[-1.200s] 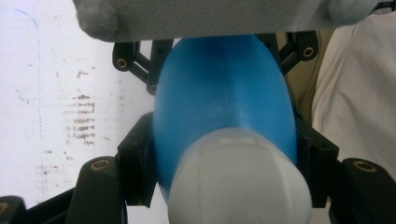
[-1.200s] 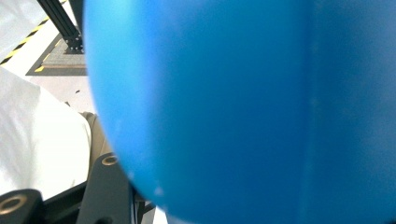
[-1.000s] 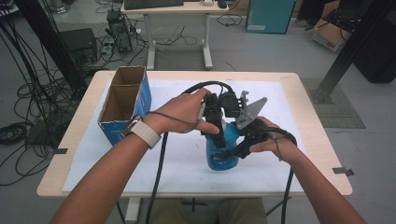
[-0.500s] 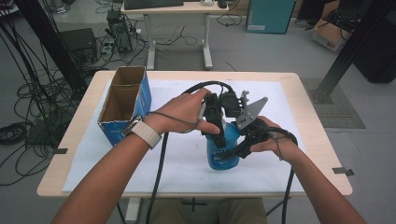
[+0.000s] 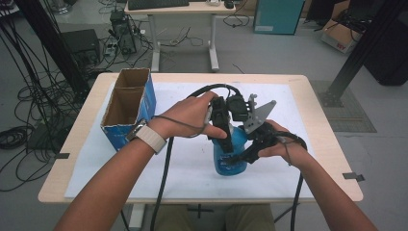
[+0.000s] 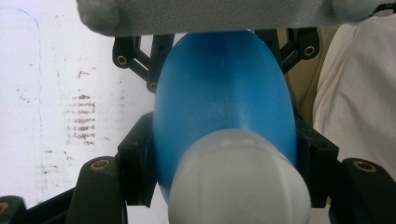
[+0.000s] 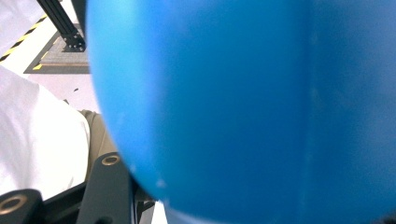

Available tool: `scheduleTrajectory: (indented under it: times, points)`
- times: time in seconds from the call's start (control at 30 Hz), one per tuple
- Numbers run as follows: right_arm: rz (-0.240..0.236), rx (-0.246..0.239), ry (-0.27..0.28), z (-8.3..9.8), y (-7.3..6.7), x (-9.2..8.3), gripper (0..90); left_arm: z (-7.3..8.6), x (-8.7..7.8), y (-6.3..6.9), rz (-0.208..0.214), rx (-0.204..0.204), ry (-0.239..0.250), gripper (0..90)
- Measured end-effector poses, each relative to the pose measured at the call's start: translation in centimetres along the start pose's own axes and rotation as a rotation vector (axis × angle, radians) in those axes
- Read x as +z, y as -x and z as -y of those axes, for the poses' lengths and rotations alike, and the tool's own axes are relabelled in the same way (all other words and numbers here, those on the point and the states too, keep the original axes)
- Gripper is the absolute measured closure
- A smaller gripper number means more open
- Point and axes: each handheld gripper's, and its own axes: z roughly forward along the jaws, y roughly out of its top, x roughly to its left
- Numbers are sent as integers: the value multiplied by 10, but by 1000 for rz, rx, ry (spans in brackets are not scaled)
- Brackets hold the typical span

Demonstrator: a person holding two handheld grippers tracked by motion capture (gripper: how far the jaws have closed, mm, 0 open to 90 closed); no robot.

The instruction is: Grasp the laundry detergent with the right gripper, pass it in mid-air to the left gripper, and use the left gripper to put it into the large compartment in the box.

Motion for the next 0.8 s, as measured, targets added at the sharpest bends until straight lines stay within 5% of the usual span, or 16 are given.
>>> scheduleTrajectory:
  times: [0.8]
  points:
    - [-6, 0, 5, -1, -1, 1, 424, 0, -1, 2, -3, -1, -3, 373]
